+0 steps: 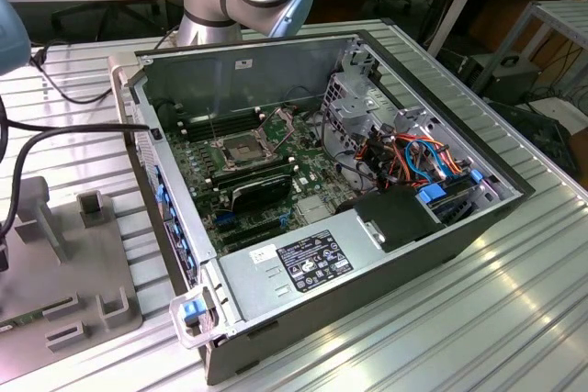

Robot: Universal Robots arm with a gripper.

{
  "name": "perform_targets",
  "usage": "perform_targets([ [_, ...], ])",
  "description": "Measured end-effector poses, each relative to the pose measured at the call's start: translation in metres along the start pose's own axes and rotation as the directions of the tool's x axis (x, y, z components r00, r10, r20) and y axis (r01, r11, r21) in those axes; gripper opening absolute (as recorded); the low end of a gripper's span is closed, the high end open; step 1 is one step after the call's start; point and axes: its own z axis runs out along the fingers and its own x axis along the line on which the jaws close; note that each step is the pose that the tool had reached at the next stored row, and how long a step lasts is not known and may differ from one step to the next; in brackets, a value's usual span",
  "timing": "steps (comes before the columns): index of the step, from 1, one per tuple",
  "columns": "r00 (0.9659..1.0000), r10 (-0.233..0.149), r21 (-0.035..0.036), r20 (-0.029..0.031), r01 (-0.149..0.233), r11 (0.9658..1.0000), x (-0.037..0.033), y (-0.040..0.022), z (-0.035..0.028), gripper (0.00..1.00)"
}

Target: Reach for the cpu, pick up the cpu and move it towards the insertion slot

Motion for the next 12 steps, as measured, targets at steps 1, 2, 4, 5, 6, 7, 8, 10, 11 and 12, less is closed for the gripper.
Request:
perform_targets([
  [1,1.0000,0.000,0.0000,0.0001,0.000,1.0000,0.0000,0.0000,0.0009,0.67],
  [2,1.0000,0.000,0.0000,0.0001,0.000,1.0000,0.0000,0.0001,0.0018,0.67],
  [4,1.0000,0.000,0.0000,0.0001,0.000,1.0000,-0.0001,0.0001,0.0045,0.67],
  [5,1.0000,0.000,0.0001,0.0000,0.000,1.0000,-0.0001,0.0002,0.0056,0.67],
  [6,1.0000,0.000,0.0000,0.0001,0.000,1.0000,0.0000,0.0002,0.0064,0.67],
  [7,1.0000,-0.004,0.0000,0.0000,0.004,1.0000,0.0000,0.0002,0.0071,0.67],
  [8,1.0000,-0.009,-0.0001,0.0002,0.009,1.0000,0.0001,0.0002,0.0075,0.67],
  [10,0.9999,-0.012,-0.0013,0.0005,0.012,0.9999,0.0011,0.0003,0.0079,0.67],
  [11,0.9999,-0.013,-0.0017,0.0005,0.013,0.9999,0.0015,0.0003,0.0079,0.67],
  [12,0.9999,-0.013,-0.0021,0.0004,0.013,0.9999,0.0016,0.0003,0.0080,0.67],
])
